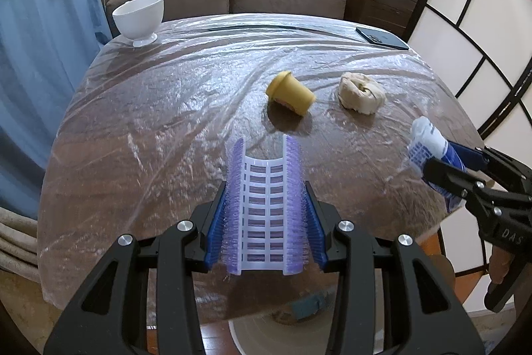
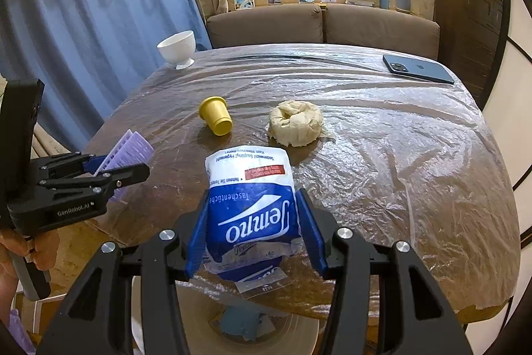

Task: Collect trash
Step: 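Carry the purple roller with the left tool while the right tool carries the Tempo pack to the bin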

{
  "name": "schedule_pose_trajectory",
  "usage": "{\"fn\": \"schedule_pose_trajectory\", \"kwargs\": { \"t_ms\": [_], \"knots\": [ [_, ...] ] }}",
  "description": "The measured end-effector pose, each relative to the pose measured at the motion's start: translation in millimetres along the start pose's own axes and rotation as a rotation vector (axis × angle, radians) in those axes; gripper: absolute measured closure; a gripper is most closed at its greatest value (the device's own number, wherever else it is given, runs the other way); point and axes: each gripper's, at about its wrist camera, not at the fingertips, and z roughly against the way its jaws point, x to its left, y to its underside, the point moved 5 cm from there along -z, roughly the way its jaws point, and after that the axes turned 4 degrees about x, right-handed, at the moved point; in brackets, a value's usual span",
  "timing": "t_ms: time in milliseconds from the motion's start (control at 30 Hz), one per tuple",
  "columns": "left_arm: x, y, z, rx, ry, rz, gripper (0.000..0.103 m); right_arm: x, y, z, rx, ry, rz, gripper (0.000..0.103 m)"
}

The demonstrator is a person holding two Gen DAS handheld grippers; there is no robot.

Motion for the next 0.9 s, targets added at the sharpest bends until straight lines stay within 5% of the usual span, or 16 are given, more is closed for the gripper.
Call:
{"fn": "schedule_pose_trajectory", "kwargs": {
  "t_ms": [900],
  "knots": [
    [-27, 58, 31, 0.033, 0.082, -0.075, 0.059, 21, 44, 32, 0.048, -0.074, 0.074, 0.054]
  ]
}}
